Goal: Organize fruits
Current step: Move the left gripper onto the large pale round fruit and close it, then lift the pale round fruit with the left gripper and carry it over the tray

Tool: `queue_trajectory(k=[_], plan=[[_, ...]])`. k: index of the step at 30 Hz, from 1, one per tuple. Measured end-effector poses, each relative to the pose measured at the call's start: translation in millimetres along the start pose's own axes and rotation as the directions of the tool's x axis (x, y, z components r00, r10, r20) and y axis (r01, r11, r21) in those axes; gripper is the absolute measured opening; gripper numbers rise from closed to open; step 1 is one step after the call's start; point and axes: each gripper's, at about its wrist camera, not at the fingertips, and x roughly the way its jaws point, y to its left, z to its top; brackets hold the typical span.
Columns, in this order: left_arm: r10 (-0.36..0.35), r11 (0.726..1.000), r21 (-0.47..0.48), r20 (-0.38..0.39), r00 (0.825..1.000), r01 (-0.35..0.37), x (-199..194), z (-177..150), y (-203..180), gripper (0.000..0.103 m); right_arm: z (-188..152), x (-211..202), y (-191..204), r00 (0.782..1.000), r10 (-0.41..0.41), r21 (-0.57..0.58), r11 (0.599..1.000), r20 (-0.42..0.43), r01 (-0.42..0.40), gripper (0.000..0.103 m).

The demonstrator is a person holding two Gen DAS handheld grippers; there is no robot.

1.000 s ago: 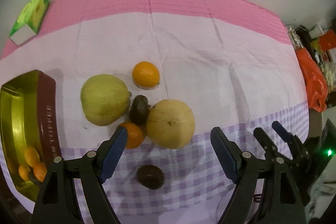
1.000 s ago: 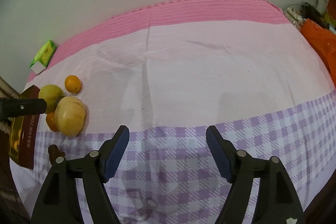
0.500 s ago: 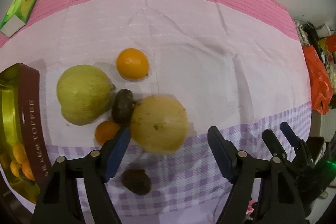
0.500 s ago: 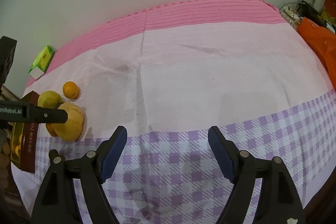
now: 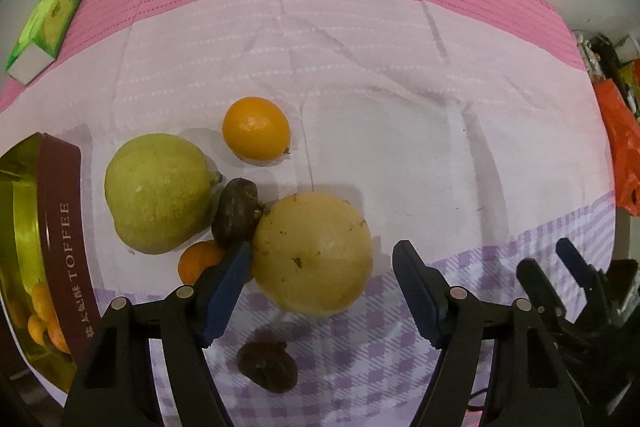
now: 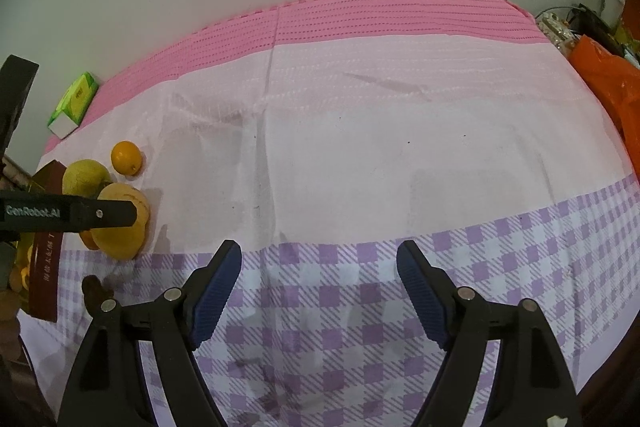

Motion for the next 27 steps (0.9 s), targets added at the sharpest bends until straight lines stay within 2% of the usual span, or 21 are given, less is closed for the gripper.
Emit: queue_trajectory(k=[4, 7, 13, 18, 27], plan=[[0.015, 1.0, -0.01, -0.01, 1.0, -0.016, 10, 0, -3, 0.073, 0, 0, 2, 1.0, -0.001, -0.004, 1.0, 0.005, 0.001, 0.078], [0.032, 0.999, -0.009, 0.002, 0.999, -0.032, 12, 0, -2, 0.068, 0, -1, 3, 1.0, 0.001, -0.01, 1.0, 0.01, 0.0, 0.078], [0.012, 1.0, -0.017, 0.017, 1.0, -0.012, 10, -4, 2, 0.067, -1, -3, 6, 1.0, 0.0, -0.021, 1.0, 0.014, 0.0, 0.078], [-0.01, 1.0, 0.001, 0.042, 0.999, 0.01, -5, -15, 6, 0.067, -2, -3, 9, 1.0, -0.001, -0.035, 0.999, 0.018, 0.002, 0.078], [-0.043, 0.999, 0.013, 0.155, 0.987, 0.041, -57, -36, 18, 0.067, -7, -1, 25, 0.999, -0.017, -0.112, 0.993, 0.033, 0.021, 0.078]])
